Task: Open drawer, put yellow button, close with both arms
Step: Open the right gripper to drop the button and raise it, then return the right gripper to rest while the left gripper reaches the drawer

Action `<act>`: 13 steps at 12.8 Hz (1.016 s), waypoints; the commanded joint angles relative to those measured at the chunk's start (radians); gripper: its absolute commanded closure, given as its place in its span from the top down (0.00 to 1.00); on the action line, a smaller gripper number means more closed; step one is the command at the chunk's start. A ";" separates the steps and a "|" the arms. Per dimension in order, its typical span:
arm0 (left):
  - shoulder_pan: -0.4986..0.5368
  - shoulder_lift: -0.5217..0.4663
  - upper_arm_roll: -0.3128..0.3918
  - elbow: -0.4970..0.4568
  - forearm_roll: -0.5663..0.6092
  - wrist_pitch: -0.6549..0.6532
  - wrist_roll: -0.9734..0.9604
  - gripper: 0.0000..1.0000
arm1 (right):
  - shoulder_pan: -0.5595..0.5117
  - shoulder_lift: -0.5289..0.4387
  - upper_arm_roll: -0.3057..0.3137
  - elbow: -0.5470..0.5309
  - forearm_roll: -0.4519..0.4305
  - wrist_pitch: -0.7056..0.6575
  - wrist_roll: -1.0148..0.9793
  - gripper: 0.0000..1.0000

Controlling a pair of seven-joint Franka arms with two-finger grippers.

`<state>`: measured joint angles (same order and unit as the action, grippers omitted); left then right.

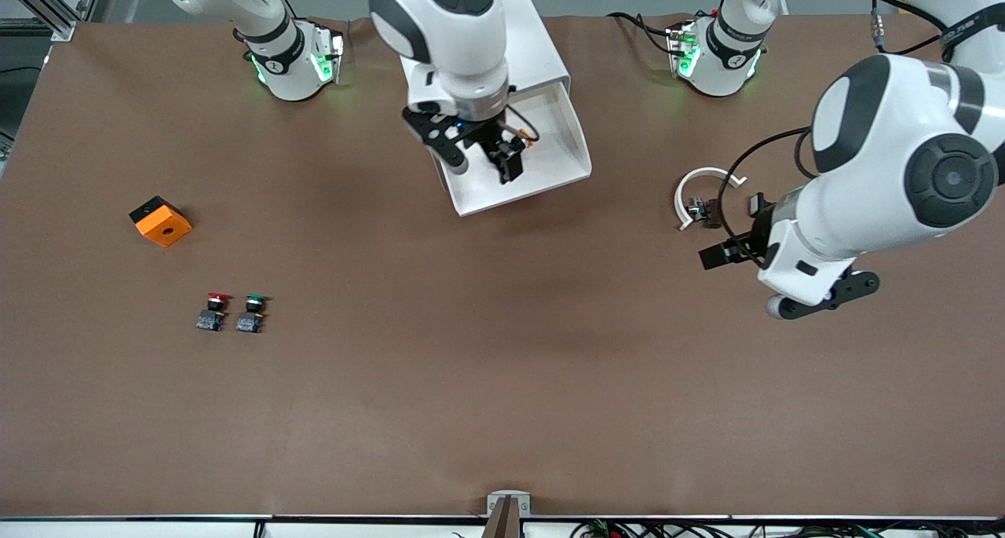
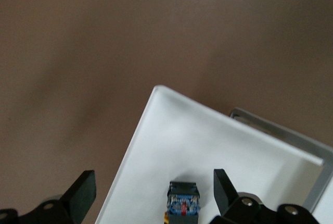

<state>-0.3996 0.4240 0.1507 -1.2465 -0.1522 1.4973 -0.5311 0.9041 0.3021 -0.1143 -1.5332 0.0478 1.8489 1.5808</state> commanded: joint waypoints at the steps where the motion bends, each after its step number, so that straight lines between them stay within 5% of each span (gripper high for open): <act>1: -0.033 -0.025 -0.031 -0.091 0.023 0.099 0.011 1.00 | -0.143 0.005 0.010 0.085 0.001 -0.115 -0.256 1.00; 13: -0.062 -0.013 -0.256 -0.341 0.010 0.382 -0.180 1.00 | -0.807 -0.052 0.007 0.157 -0.016 -0.382 -1.537 1.00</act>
<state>-0.4521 0.4252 -0.0838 -1.5549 -0.1514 1.8588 -0.6632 0.1711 0.2586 -0.1333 -1.4029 0.0385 1.5216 0.1549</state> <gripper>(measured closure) 0.000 0.000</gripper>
